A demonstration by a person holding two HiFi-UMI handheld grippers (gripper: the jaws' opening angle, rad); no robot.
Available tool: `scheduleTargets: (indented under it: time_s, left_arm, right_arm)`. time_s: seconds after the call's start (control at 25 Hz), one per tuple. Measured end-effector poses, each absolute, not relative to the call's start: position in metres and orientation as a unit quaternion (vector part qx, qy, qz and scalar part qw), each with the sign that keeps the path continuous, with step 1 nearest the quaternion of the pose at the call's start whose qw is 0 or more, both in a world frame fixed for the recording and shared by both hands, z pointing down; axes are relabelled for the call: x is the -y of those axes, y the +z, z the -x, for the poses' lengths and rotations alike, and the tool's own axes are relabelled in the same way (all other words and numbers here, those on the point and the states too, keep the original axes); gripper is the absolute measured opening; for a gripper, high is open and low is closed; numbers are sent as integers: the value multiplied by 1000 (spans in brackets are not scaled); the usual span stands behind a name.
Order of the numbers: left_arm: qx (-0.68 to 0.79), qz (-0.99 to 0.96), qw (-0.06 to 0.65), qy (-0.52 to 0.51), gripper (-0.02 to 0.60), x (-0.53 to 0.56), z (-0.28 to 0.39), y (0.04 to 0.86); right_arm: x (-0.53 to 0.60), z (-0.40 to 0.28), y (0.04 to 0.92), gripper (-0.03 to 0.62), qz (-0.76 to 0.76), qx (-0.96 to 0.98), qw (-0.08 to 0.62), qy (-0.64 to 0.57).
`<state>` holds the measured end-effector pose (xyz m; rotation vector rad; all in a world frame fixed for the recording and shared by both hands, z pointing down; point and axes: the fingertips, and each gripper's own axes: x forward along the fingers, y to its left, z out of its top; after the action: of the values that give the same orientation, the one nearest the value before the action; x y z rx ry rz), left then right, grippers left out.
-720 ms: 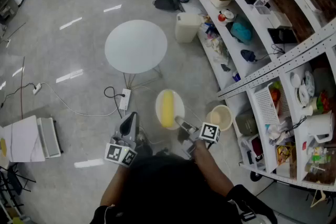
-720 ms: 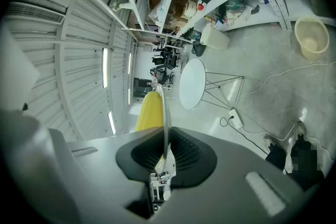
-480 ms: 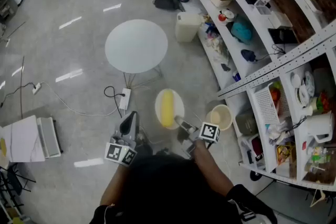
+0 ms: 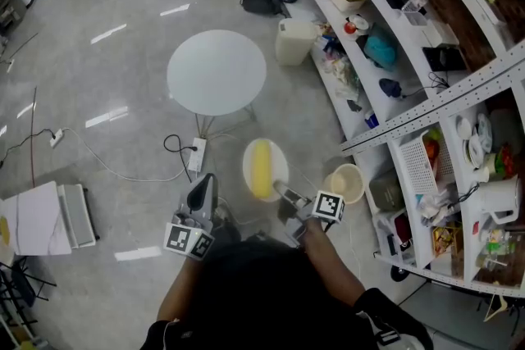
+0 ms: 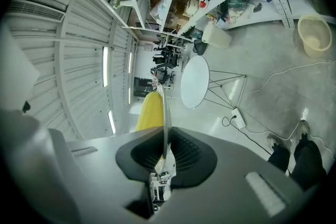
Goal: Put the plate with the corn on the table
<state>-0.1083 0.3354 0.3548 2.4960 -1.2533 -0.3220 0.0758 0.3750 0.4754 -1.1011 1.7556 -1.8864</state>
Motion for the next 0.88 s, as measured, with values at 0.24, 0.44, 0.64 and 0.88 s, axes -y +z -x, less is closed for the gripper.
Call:
scheduleTargets:
  time_s: [0.24, 0.44, 0.64, 0.88]
  left_arm:
    - [439, -872, 178, -120, 3, -326, 132, 349]
    - [428, -879, 176, -118, 3, -312, 161, 351]
    - [418, -880, 192, -120, 3, -304, 185, 357]
    - [416, -879, 199, -120, 3, -292, 195, 363]
  right_arm:
    - [-366, -57, 473, 43, 393, -613, 174, -663]
    - [-351, -37, 471, 44, 403, -609, 187, -657]
    - [-341, -18, 472, 44, 411, -596, 203, -659]
    - [-321, -10, 460, 43, 408, -604, 212, -652]
